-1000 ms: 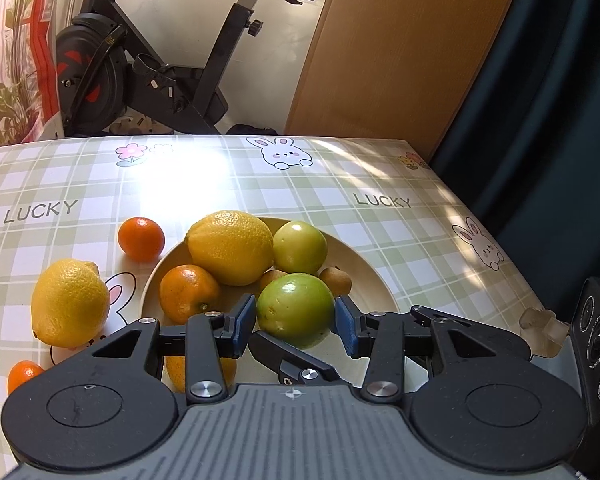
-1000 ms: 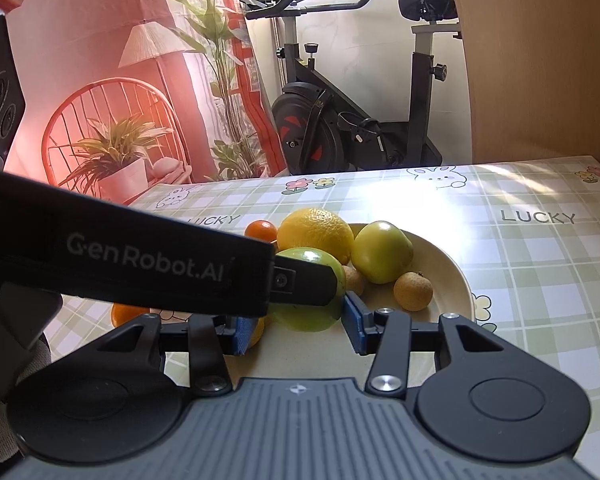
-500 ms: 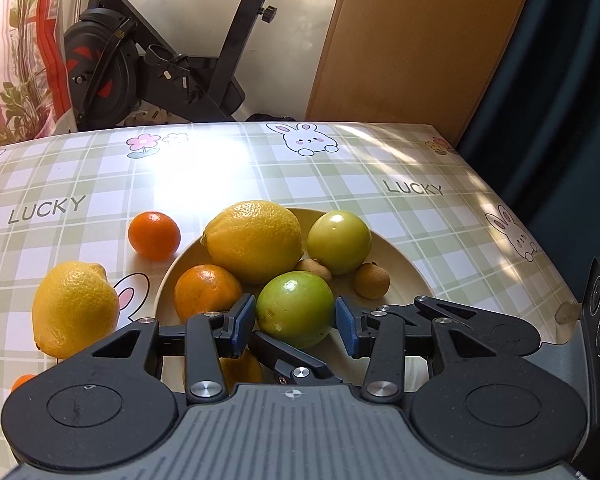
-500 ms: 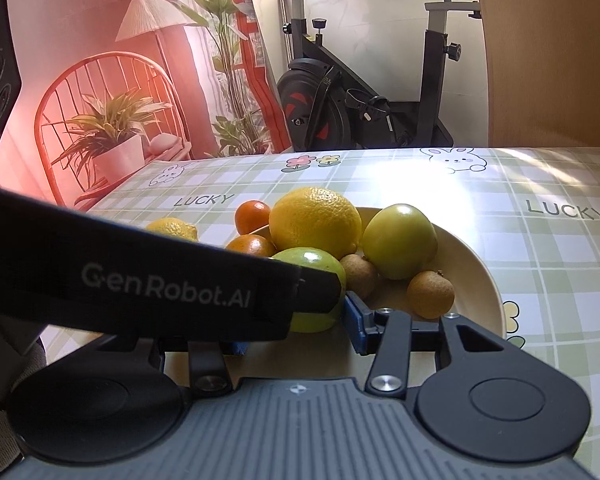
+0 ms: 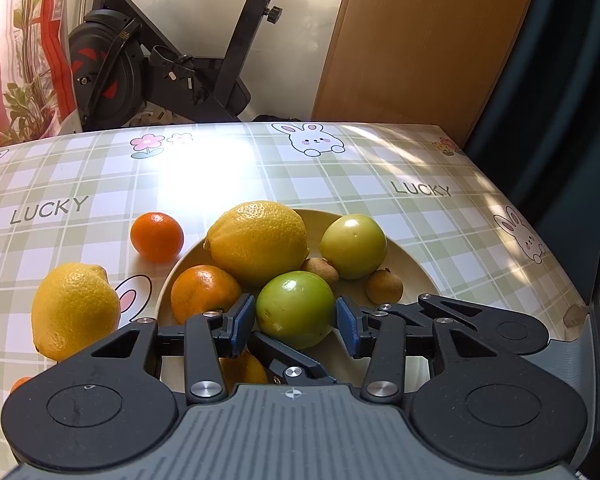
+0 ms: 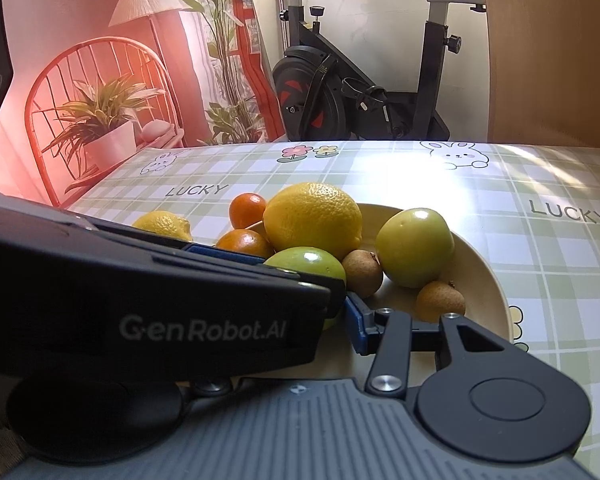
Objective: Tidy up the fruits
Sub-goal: 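Carry the green citrus with the left gripper over the plate, then open the left gripper to set the green citrus on the plate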
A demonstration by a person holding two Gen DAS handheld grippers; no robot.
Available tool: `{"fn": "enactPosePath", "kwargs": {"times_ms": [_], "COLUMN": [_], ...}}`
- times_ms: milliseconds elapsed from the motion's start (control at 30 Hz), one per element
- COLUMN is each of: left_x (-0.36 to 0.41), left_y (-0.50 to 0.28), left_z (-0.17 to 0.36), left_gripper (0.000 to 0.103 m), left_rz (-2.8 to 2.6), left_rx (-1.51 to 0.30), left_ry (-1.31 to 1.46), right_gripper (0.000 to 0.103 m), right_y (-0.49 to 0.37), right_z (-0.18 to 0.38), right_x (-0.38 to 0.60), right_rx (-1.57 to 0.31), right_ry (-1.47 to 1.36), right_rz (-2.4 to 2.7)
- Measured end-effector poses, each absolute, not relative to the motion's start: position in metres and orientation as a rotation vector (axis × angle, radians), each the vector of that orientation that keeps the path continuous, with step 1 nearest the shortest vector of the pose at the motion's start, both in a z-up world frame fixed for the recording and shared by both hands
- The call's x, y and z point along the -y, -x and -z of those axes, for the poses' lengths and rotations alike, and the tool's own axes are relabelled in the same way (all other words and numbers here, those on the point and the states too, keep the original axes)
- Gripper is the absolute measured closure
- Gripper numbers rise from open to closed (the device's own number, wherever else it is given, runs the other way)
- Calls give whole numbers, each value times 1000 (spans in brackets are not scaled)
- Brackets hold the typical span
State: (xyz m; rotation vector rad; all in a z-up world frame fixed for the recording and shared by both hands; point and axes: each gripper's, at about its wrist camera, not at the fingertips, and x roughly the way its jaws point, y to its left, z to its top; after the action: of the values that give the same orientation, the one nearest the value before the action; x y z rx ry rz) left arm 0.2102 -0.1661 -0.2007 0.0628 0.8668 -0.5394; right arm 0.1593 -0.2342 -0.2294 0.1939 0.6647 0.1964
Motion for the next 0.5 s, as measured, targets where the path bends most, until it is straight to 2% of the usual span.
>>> {"fn": "enactPosePath", "kwargs": {"times_ms": [500], "left_x": [149], "left_y": [-196], "left_z": [176], "left_gripper": [55], "left_rz": [583], "left_rx": [-797], "left_ry": [1], "right_gripper": [53], "right_y": [-143], "right_z": [218], "right_x": [235], "right_rx": [-672], "right_ry": [-178], "right_rz": [-174]}}
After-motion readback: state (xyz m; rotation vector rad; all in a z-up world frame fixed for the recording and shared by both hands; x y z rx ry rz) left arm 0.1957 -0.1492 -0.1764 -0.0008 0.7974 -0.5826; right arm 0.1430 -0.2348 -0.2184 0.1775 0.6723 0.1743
